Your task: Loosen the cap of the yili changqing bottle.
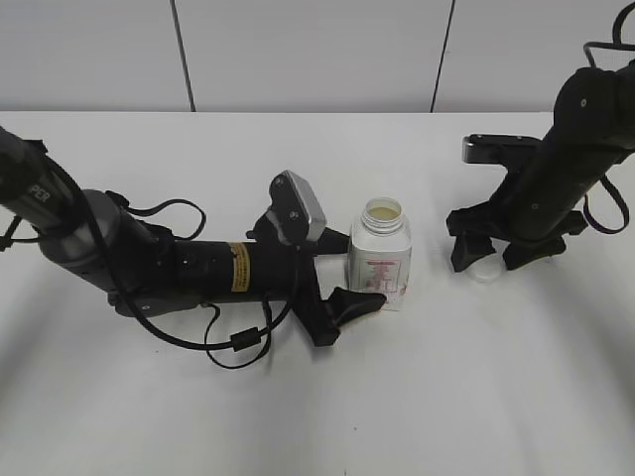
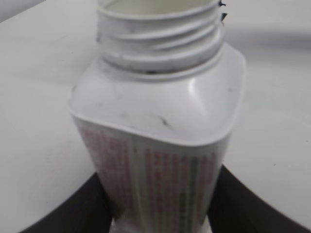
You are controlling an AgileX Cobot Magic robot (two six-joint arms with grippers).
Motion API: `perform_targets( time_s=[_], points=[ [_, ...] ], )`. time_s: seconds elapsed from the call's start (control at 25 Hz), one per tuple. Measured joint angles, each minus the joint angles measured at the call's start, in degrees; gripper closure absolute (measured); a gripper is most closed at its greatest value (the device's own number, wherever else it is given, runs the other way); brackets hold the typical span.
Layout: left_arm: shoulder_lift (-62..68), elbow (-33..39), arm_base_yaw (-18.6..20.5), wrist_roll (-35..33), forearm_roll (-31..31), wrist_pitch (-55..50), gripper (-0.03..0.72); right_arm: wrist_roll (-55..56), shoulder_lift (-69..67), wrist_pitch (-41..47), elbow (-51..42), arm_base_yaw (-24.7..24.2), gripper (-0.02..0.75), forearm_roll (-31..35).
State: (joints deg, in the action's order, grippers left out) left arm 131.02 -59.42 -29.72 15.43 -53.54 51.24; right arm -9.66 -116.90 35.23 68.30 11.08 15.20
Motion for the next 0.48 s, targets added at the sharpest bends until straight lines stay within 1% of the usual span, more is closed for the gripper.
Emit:
perform_targets(
  time_s=[0.08, 0.16, 0.32, 0.48],
  points=[
    [0.0, 0.0, 0.0, 0.9, 0.0, -0.3, 0.066, 0.0, 0.0, 1.1, 0.9, 0.0, 0.153, 0.1],
    [0.0, 0.0, 0.0, 1.6, 0.0, -0.4, 0.036, 0.0, 0.0, 2.4, 2.1, 0.0, 0.153, 0.3],
    [0.0, 0.2, 0.0, 2.5, -0.5, -0.4, 0.034, 0.0, 0.0, 5.5, 4.4, 0.0, 0.152, 0.8],
    [-1.2, 2.4, 0.9, 3.0, -2.2, -0.6, 0.047, -0.1, 0.0, 9.1, 7.1, 0.0, 0.152, 1.4]
  ],
)
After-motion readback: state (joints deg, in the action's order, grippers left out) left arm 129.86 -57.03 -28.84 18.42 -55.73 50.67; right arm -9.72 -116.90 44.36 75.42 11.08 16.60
